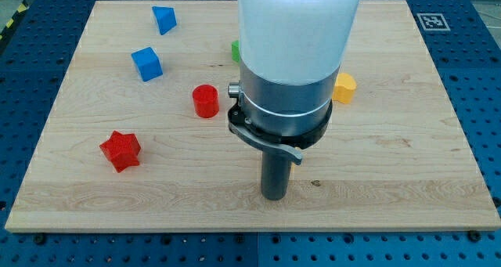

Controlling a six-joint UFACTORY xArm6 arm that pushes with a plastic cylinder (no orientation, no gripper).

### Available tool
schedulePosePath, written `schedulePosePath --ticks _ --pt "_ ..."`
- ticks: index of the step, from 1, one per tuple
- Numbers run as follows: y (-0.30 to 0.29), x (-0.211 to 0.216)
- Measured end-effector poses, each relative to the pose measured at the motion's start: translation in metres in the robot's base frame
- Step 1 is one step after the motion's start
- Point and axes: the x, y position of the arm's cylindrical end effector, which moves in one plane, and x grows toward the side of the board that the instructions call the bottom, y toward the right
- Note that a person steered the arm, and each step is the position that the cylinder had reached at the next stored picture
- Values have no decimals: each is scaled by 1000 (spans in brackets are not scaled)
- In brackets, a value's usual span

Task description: Place the yellow hexagon diagonally to the yellow heart

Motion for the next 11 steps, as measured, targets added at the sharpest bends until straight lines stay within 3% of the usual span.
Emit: schedulePosePath --ticks 4,7,9,11 --pt "4 -42" --pt "-18 -54" --pt "4 -55" --pt "-25 -61"
